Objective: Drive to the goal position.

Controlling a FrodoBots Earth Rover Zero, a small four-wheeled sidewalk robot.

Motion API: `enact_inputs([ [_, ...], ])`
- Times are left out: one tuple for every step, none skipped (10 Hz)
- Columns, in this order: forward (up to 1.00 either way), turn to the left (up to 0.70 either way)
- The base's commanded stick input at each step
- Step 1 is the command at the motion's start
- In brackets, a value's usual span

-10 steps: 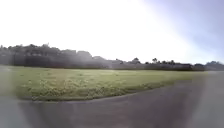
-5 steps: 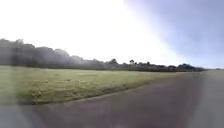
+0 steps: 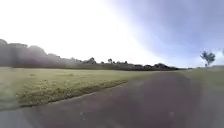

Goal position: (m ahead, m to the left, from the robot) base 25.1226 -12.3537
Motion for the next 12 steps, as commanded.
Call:
enact_inputs([
  [0.0, -0.45],
  [0.0, -0.45],
  [0.0, -0.45],
  [0.15, -0.42],
  [0.87, -0.29],
  [1.0, -0.27],
  [1.0, -0.21],
  [1.0, -0.02],
  [1.0, 0.0],
  [1.0, 0.0],
  [1.0, 0.0],
  [1.0, 0.0],
])
